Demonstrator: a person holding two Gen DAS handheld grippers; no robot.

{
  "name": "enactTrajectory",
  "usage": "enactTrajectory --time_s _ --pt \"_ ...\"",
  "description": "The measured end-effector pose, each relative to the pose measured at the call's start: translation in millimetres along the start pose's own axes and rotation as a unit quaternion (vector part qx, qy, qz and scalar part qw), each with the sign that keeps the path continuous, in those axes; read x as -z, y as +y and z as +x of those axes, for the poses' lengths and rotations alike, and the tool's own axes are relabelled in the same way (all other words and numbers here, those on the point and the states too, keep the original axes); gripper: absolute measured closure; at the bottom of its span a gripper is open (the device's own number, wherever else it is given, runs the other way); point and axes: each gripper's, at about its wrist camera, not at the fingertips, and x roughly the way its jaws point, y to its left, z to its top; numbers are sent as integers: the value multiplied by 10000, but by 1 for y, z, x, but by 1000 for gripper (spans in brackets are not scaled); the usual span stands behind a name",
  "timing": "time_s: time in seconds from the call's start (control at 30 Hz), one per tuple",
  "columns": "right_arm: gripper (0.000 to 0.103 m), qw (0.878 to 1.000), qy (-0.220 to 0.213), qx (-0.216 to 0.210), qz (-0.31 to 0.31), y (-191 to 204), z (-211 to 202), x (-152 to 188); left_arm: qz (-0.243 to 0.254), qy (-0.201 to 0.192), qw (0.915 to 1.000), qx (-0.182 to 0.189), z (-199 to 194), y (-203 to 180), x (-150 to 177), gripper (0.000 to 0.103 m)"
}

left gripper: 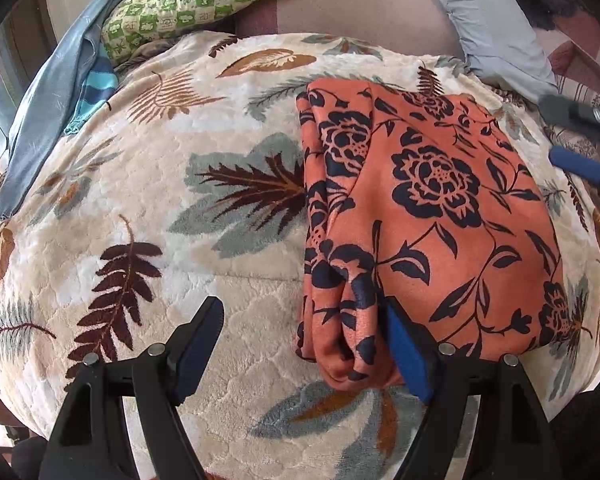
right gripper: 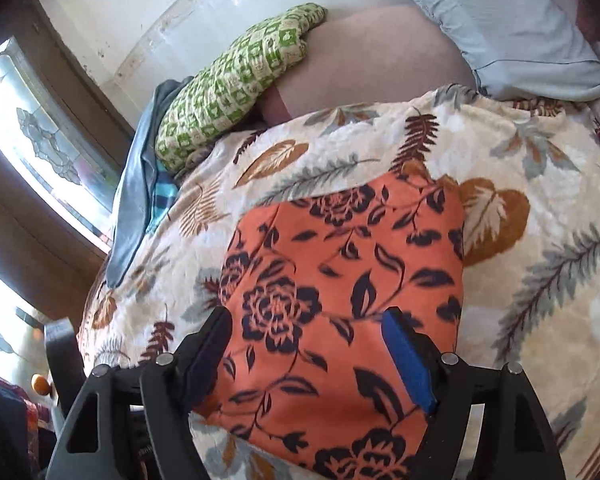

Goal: Fold small clothes

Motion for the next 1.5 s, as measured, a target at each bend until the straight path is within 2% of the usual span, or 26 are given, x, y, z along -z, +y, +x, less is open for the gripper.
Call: enactTrajectory --time_s 0.1,0.13,0.17,0.23,0.3,0.37,0.4,0.47,0.53,0.57,0.6,0.67,0.77,0.93,1.07,1.1,1.13,1.17,1.2,1.27,1.3,1.33,1.4,1.43,1.47,1.5 --pt "23 9990 274 54 349 -23 38 -16 -18 79 9999 69 8 0 3 23" --pt "23 9963 590 255 572 -38 59 -15 -26 68 9999 104 6 1 3 23" --pt "23 9917 897 223 892 -55 78 -10 -26 21 9998 172 2 2 2 23" --pt "23 9924 651 39 1046 -59 73 -9 -24 -245 9995 203 -11 6 -2 23" --pt "23 9943 556 -84 903 -48 60 -17 -136 -553 9983 104 -22 11 -8 23" --pt "23 9962 331 -155 788 -41 48 -29 -255 -631 9975 201 -23 15 -16 23" --pt "23 9964 232 -219 780 -40 45 -35 -271 -570 9977 257 -19 16 -19 23" --pt "23 9965 165 -243 781 -44 49 -45 -139 -97 9995 261 2 11 -23 23" --pt "20 9945 547 178 876 -62 75 -50 -27 272 9987 431 23 8 -22 22" --pt "20 9894 886 351 1097 -78 93 -47 -121 262 9983 503 24 10 -22 21" --pt "20 9848 931 277 1437 -91 99 -43 -213 231 9977 594 20 14 -24 21" --pt "20 9863 395 -85 1599 -92 79 -40 -273 -25 9971 713 9 22 -31 21" --pt "20 9910 97 -242 1316 -82 48 -30 -447 -370 9942 902 -1 37 -53 21" --pt "20 9904 -96 -216 1359 -97 17 5 -933 7 9794 1790 36 47 -95 21" --pt "20 9846 150 -416 1691 -119 30 26 -868 363 9732 2096 67 28 -96 21" --pt "20 9821 306 -557 1774 -121 38 29 -891 413 9716 2154 71 24 -95 23" --pt "20 9796 420 -733 1823 -122 45 32 -950 487 9688 2239 76 23 -95 40" --pt "20 9786 508 -840 1808 -121 52 34 -1002 582 9632 2423 80 21 -94 52" --pt "20 9802 632 -792 1703 -117 58 35 -1033 593 9628 2424 78 20 -95 56" --pt "39 9854 720 -618 1417 -105 61 35 -680 336 9751 2082 63 10 -99 69" --pt "44 9882 624 -564 1277 -99 56 34 -394 114 9809 1904 51 2 -100 76" --pt "53 9910 538 -500 1115 -93 51 33 -217 -75 9834 1798 42 -3 -101 77" --pt "55 9922 432 -424 1086 -91 47 33 -231 -208 9831 1805 38 -5 -101 77" --pt "55 9912 513 -369 1166 -96 52 36 -293 -90 9835 1782 46 -6 -100 72" --pt "54 9888 662 -320 1298 -104 61 40 -356 129 9849 1692 59 -6 -98 66" --pt "49 9842 751 -442 1543 -112 66 44 -426 279 9865 1555 67 -3 -95 54"
